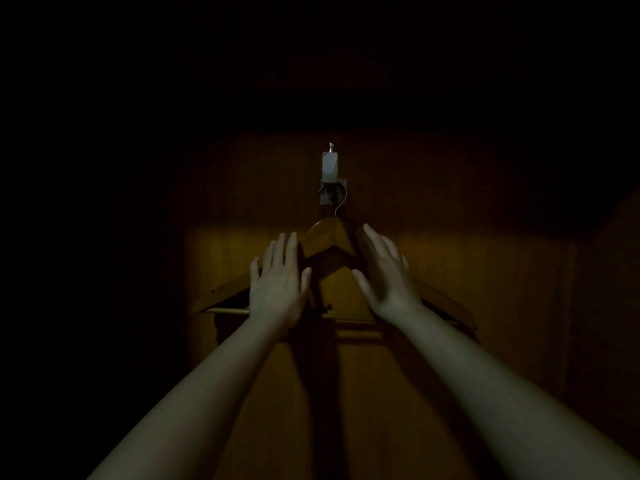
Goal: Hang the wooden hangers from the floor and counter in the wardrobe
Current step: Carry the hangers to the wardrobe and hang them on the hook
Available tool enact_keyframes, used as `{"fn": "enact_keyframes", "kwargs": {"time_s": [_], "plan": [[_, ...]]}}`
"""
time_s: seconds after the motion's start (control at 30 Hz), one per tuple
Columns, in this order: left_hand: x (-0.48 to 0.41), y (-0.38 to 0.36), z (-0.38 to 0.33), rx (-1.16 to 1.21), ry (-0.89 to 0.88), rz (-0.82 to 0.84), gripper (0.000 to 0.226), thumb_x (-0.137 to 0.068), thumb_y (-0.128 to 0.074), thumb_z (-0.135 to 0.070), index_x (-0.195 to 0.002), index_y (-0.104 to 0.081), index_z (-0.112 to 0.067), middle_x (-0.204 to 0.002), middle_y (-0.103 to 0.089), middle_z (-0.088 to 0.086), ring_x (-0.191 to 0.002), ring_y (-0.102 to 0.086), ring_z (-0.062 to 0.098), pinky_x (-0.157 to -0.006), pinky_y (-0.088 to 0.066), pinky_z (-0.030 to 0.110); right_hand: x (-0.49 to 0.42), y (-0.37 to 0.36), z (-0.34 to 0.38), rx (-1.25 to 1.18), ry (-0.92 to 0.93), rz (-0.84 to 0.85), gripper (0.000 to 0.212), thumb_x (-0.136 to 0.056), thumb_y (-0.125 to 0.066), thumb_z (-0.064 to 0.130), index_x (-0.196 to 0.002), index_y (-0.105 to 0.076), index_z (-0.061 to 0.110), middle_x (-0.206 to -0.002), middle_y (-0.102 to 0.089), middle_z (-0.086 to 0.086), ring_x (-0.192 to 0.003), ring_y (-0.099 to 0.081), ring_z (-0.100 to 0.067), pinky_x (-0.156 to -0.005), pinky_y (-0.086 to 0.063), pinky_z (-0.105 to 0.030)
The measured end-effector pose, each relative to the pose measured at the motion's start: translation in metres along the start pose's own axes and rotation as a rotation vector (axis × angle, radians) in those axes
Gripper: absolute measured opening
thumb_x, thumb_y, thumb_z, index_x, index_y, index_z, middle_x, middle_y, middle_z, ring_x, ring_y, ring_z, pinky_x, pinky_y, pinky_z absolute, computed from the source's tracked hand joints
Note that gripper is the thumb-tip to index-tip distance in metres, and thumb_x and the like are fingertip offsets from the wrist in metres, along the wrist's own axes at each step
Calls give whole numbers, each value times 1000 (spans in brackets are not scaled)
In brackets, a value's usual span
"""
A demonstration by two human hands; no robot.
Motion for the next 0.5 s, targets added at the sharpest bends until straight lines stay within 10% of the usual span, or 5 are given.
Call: {"fn": "enact_keyframes", "kwargs": {"time_s": [0.17, 0.5], "plan": [[57, 0, -14, -115, -163, 89, 62, -98, -23, -45, -148, 8, -25, -159, 5, -1, -147, 3, 15, -118, -3, 39, 46, 1, -12, 331, 70, 71, 40, -97, -40, 34, -128, -53, 12, -148, -36, -1, -141, -19, -19, -113, -20, -35], [208, -4, -51, -9, -398, 476, 54, -98, -32, -41, -147, -20, -21, -152, -29, 0, -140, -26, 15, -115, -19, 34, 214, 12, -35, 298, -22, 489, 41, -96, -43, 32, -136, -43, 23, -141, -44, 4, -132, -36, -18, -104, -33, -34]]}}
Point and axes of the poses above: each hand's wrist, its own x-axis away from the middle knuckle, its own y-axis out of the back of the hand, z = x × y, the point moved 1 cm from there along -x, towards the middle knuckle
